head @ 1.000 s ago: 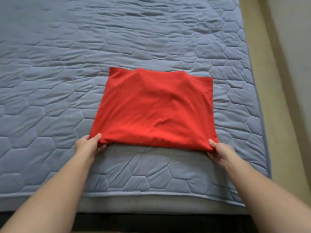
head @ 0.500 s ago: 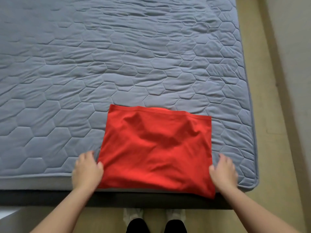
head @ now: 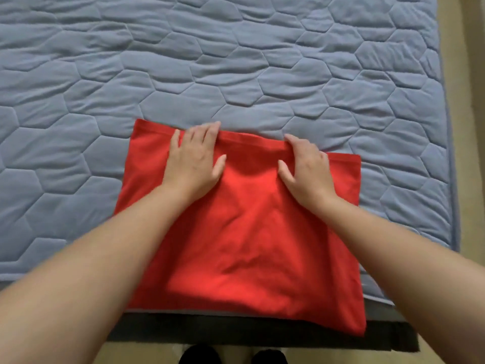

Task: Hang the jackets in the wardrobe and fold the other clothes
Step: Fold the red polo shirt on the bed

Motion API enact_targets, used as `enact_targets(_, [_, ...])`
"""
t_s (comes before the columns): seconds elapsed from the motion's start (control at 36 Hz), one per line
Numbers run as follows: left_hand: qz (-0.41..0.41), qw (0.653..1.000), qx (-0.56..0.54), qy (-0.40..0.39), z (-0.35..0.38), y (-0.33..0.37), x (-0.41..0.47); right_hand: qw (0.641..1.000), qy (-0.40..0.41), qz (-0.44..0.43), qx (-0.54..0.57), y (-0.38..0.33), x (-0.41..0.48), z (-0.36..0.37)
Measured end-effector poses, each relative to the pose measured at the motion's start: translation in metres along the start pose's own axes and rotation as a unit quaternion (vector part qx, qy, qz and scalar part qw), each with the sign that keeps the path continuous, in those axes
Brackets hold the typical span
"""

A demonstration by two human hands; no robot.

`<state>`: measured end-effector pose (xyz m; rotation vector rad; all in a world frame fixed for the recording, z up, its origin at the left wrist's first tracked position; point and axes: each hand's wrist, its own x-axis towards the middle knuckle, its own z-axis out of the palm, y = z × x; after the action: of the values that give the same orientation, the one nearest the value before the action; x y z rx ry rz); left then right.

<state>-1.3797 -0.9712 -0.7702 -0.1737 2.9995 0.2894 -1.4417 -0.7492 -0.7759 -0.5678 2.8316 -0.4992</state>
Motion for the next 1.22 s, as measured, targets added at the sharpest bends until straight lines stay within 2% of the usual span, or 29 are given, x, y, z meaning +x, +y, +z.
enact_targets(0.06, [0.043, 0.998, -0.008, -0.046, -0.014, -0.014, 0.018, 0.999, -0.026, -0.031, 0.025, 0.007, 0.009, -0.013])
enact_targets(0.11, [0.06, 0.991, -0.087, -0.077, -0.031, -0.021, 0.034, 0.993, -0.067, -0.041, 0.084, 0.01, 0.018, -0.028])
enact_targets(0.17, [0.048, 0.975, -0.168, -0.138, -0.045, -0.027, 0.047, 0.98, -0.119, -0.033, 0.153, 0.012, 0.027, -0.043])
enact_targets(0.22, [0.028, 0.95, -0.203, -0.235, -0.055, -0.035, 0.058, 0.962, -0.176, -0.016, 0.207, 0.014, 0.036, -0.052])
enact_targets(0.28, [-0.005, 0.932, -0.206, -0.299, -0.055, -0.04, 0.065, 0.954, -0.215, 0.01, 0.207, 0.013, 0.043, -0.051])
enact_targets(0.31, [-0.018, 0.935, -0.188, -0.301, -0.051, -0.04, 0.068, 0.957, -0.217, 0.024, 0.189, 0.014, 0.047, -0.046])
enact_targets(0.36, [-0.047, 0.964, -0.099, -0.243, -0.039, -0.031, 0.07, 0.974, -0.18, 0.061, 0.122, 0.011, 0.053, -0.034])
enact_targets(0.42, [-0.066, 0.994, 0.003, -0.089, -0.028, -0.014, 0.06, 0.993, -0.087, 0.083, 0.0, 0.004, 0.05, -0.025])
enact_targets(0.47, [-0.06, 0.998, 0.017, 0.033, -0.023, 0.0, 0.039, 0.996, 0.027, 0.06, -0.052, -0.007, 0.037, -0.022])
enact_targets(0.53, [-0.021, 0.996, -0.011, 0.088, -0.013, 0.009, 0.012, 0.997, 0.074, 0.001, -0.022, -0.017, 0.015, -0.016])
enact_targets(0.58, [0.01, 0.998, 0.005, 0.068, 0.001, 0.014, -0.004, 0.997, 0.039, -0.061, -0.039, -0.021, -0.001, -0.004])
enact_targets(0.64, [0.012, 0.999, 0.03, 0.021, 0.016, 0.014, -0.003, 0.992, -0.026, -0.086, -0.087, -0.02, 0.001, 0.01])
enact_targets(0.72, [-0.009, 0.999, 0.046, -0.018, 0.041, 0.009, 0.014, 0.984, -0.073, -0.068, -0.15, -0.012, 0.024, 0.033])
enact_targets(0.86, [-0.017, 0.999, 0.032, 0.002, 0.058, 0.004, 0.016, 0.981, -0.064, -0.063, -0.173, -0.006, 0.032, 0.053])
enact_targets(1.03, [-0.039, 0.997, -0.03, -0.064, 0.028, 0.017, -0.05, 0.968, -0.155, -0.045, -0.193, -0.026, 0.031, 0.024])
enact_targets(1.14, [-0.103, 0.99, -0.071, -0.062, 0.007, 0.034, -0.133, 0.972, -0.168, -0.051, -0.159, -0.055, 0.044, -0.008])
enact_targets(1.22, [-0.217, 0.966, -0.133, -0.044, 0.004, 0.055, -0.196, 0.962, -0.252, -0.065, -0.081, -0.074, 0.058, -0.02])
